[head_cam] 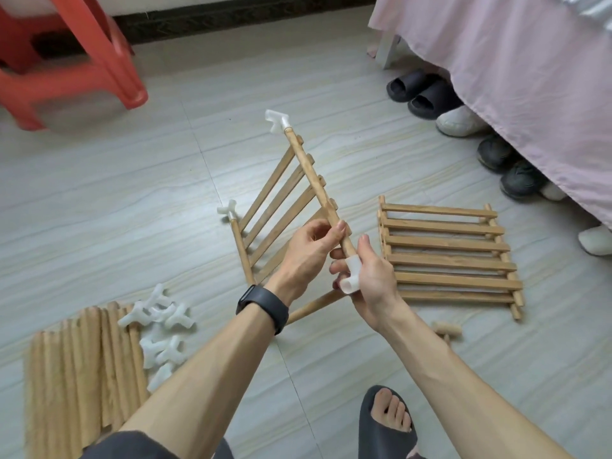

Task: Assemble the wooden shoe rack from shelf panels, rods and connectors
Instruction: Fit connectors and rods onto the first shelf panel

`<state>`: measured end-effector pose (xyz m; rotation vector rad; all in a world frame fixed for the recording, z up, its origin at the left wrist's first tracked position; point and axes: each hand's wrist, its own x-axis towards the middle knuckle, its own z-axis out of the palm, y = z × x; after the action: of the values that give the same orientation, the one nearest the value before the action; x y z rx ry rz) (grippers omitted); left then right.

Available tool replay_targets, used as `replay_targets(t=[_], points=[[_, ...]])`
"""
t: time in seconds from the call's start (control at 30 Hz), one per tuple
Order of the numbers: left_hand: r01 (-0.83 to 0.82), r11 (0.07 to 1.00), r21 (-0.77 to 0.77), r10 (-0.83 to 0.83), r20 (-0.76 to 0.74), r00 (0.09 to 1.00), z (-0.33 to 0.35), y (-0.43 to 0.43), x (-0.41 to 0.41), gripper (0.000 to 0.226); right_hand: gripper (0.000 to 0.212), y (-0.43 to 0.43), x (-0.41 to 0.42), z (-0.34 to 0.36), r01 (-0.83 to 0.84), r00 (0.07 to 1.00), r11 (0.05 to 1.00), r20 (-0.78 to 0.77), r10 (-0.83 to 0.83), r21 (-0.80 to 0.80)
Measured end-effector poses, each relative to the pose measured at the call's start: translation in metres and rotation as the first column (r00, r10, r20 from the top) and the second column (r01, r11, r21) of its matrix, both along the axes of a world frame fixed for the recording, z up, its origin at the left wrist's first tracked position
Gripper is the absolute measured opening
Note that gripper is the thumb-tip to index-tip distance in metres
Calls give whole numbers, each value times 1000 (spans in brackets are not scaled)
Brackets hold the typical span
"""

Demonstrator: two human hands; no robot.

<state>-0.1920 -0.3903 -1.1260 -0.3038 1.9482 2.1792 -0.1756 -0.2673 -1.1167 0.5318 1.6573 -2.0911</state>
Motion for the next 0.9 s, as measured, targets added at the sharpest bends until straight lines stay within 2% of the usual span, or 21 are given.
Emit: replay_targets(t=[0.1,0.3,0.37,0.5,0.67,0.8,0.9], points=[[10,1000,-18,-10,3,1000,-5,3,0,32,58,5,0,-1,-17,1000,987,11,15,159],[-23,1000,-14,23,-4,1000,-10,11,-3,32,43,1,-3,-6,125,988,992,95,-122,-30],[-32,999,-15,31,-26,999,-8,11,-4,31,43,-3,-2,-5,156,984,988,95,-153,-21],[20,999,-29,-22,-57,998,0,16,-3,29,52,-1,-3,-3,177,979,979,82,-185,97],[28,1000,-2,-28,-43,999,8,25,-1,31,47,6,-3,-1,207,975,976,66,-211,72],[26,999,-44,-29,-65,997,12,28,4,24,50,13,4,-1,192,980,975,41,-197,109],[41,999,-30,-43,-81,996,17,25,6,26,52,15,3,1,168,983,983,66,-173,74]])
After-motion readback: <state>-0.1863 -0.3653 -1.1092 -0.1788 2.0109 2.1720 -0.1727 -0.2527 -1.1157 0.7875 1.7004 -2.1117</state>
